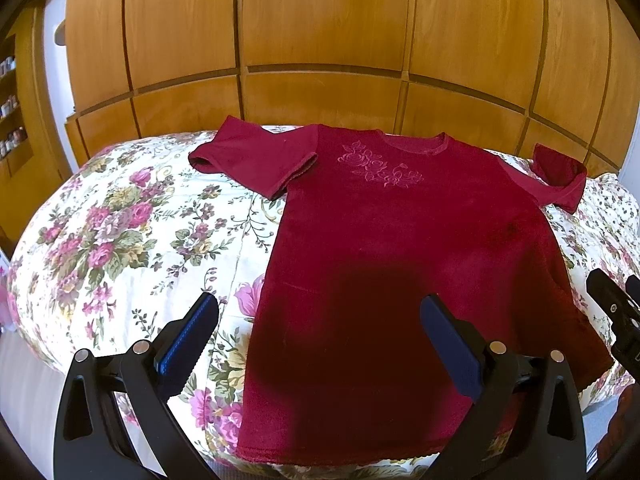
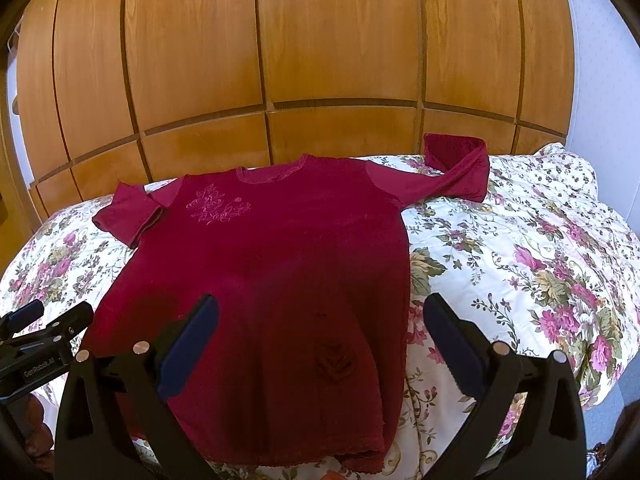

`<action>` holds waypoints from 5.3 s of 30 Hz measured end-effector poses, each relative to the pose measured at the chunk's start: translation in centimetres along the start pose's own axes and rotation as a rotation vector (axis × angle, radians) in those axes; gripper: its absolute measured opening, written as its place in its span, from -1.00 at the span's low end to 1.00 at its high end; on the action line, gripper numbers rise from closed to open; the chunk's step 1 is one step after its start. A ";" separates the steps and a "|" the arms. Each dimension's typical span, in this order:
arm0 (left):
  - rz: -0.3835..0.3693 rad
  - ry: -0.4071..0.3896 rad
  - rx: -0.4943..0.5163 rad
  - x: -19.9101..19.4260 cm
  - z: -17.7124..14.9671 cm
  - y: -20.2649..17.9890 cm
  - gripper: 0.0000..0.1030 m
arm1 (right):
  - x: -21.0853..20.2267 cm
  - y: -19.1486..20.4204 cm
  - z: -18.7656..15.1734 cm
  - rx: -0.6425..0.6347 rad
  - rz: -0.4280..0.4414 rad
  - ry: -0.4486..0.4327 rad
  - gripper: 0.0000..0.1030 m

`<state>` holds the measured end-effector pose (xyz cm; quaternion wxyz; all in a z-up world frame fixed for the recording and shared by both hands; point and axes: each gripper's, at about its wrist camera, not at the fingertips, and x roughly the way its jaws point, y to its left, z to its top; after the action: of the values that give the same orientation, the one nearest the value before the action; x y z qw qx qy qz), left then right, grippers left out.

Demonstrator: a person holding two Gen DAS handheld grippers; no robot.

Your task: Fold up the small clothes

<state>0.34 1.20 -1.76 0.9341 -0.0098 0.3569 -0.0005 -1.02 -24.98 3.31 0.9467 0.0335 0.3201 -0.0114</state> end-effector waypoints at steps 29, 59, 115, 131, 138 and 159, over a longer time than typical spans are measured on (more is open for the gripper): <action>-0.378 0.122 -0.279 4.7 -1.4 6.4 0.94 | 2.2 -12.0 0.8 0.176 0.049 0.039 0.96; -0.495 0.246 -0.230 6.8 -3.1 8.9 -0.83 | 4.6 -15.4 -1.3 0.250 0.264 0.277 -0.83; -0.043 0.073 0.201 16.9 10.4 4.9 0.50 | 17.3 -11.4 2.8 0.000 -0.186 0.197 0.96; -0.102 0.118 0.075 18.7 14.7 8.7 -0.91 | 17.7 -12.6 2.3 0.071 -0.124 0.212 0.96; -0.287 0.032 -0.056 13.3 21.2 7.2 -0.91 | 17.7 -12.8 2.3 0.077 -0.117 0.210 0.96; -0.513 0.144 0.095 19.3 16.7 -14.9 0.34 | 17.6 -12.9 2.2 0.096 -0.101 0.204 0.96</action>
<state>25.99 -13.53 -1.88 0.8751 -0.0557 0.4077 -0.2545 13.70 -38.01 -6.34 0.9048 0.0635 0.4151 -0.0708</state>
